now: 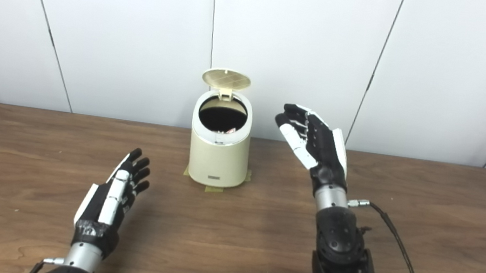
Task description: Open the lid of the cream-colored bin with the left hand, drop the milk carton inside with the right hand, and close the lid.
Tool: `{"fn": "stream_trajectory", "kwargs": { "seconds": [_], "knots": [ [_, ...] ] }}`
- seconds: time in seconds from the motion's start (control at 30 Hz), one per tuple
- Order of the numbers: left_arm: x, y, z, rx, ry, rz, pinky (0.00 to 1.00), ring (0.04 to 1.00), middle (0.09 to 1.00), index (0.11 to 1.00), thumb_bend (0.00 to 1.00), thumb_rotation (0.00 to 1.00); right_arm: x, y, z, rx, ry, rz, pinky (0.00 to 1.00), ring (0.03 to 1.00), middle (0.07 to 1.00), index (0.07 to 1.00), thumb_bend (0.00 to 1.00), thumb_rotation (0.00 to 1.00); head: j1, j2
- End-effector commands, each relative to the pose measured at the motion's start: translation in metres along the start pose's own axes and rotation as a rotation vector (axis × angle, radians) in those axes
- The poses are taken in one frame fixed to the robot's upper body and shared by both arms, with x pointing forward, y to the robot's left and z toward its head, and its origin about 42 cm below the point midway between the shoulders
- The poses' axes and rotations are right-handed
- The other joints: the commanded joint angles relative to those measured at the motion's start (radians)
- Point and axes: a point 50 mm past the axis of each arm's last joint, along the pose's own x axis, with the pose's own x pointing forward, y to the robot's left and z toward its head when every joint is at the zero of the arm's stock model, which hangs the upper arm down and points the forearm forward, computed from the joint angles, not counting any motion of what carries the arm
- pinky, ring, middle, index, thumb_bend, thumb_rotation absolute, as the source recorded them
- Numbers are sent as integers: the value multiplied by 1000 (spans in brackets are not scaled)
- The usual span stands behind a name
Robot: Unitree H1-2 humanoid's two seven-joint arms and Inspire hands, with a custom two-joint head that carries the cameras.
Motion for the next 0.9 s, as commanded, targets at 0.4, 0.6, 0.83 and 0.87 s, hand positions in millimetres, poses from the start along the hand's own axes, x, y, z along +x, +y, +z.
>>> {"fn": "stream_trajectory", "kwargs": {
  "seconds": [0.4, 0.6, 0.83, 0.87],
  "knots": [
    [78, 24, 88, 81, -139, -95, 957, 956, 945, 949, 488, 946, -45, -13, -10, 213, 50, 9, 821, 882, 887, 881, 591, 944, 0, -6],
    [112, 23, 115, 120, -152, -154, 969, 964, 946, 942, 481, 938, -65, -13, -21, 251, 52, 29, 836, 903, 913, 901, 630, 997, 10, -10],
    [154, 8, 140, 166, -175, -208, 942, 933, 917, 917, 497, 941, -85, -9, -33, 272, 89, 17, 847, 898, 904, 896, 651, 1000, 17, -18],
    [159, 6, 143, 172, -180, -213, 936, 928, 912, 914, 500, 941, -87, -9, -34, 279, 93, 14, 849, 899, 904, 897, 653, 1000, 17, -20]
  ]
}}
